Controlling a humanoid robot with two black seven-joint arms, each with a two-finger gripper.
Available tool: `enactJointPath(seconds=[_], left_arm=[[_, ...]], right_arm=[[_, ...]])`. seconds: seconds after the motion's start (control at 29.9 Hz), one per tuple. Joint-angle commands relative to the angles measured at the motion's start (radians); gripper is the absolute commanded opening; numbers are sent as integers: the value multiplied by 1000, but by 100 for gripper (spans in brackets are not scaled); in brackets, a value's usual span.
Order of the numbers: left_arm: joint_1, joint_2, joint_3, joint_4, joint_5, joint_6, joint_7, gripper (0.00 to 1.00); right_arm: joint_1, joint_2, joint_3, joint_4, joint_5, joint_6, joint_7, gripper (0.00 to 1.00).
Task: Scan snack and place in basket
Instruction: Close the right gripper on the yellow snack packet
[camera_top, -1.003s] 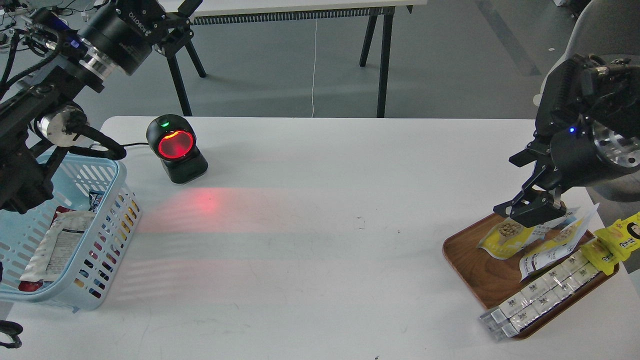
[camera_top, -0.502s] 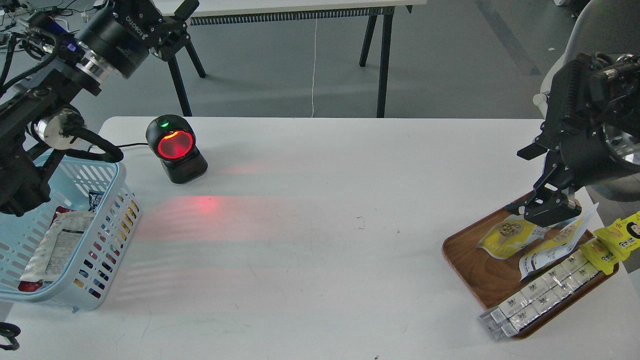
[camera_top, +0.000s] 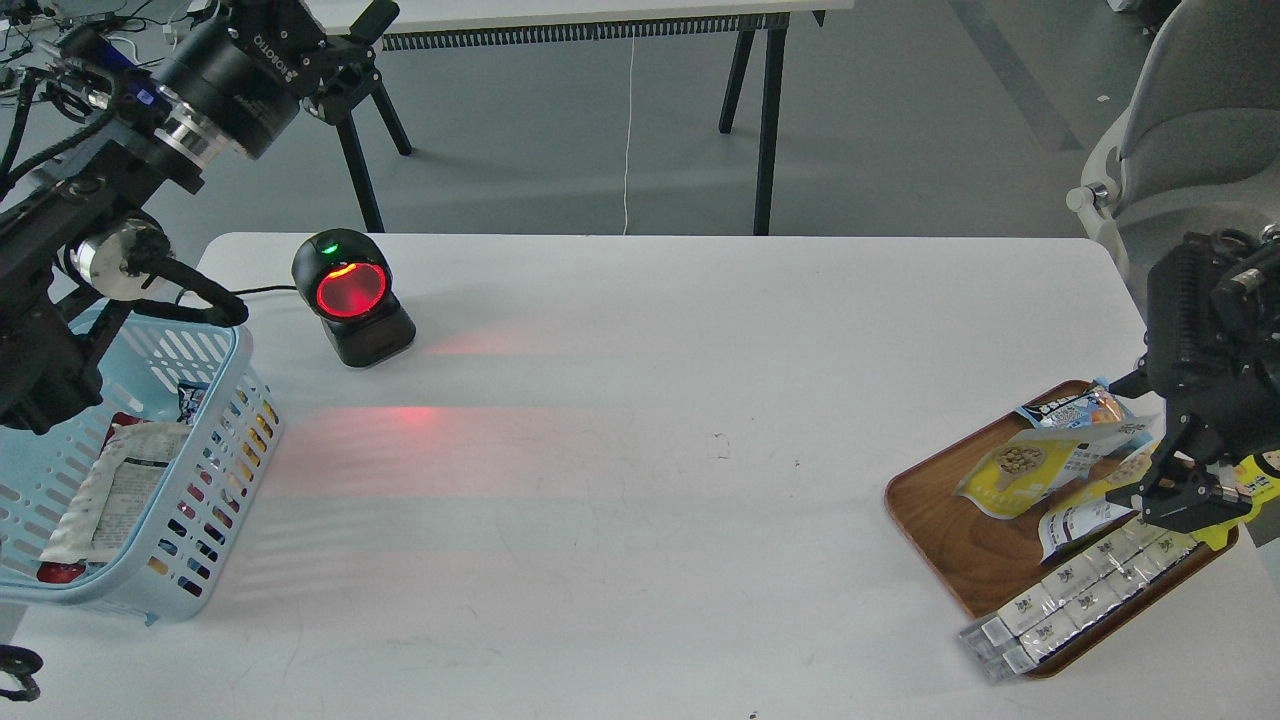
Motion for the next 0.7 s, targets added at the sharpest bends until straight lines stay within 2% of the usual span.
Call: enactJointPath(seconds=[0.0,0.23,0.54,0.67], left_arm=[[0,0,0,2,0,0,0,100],[2,-3,0,2,0,0,0,100],[2,-6,0,5,0,0,0,100],[3,-1,0,9,0,0,0,100]], right_arm=[[-21,-3,18,-22,-2,0,0,94],[-34,-2,42,-63,-2,0,0,93],[-266,7,229,-176,-18,0,0,90],[-321,10,278,-204,-38,0,0,84]])
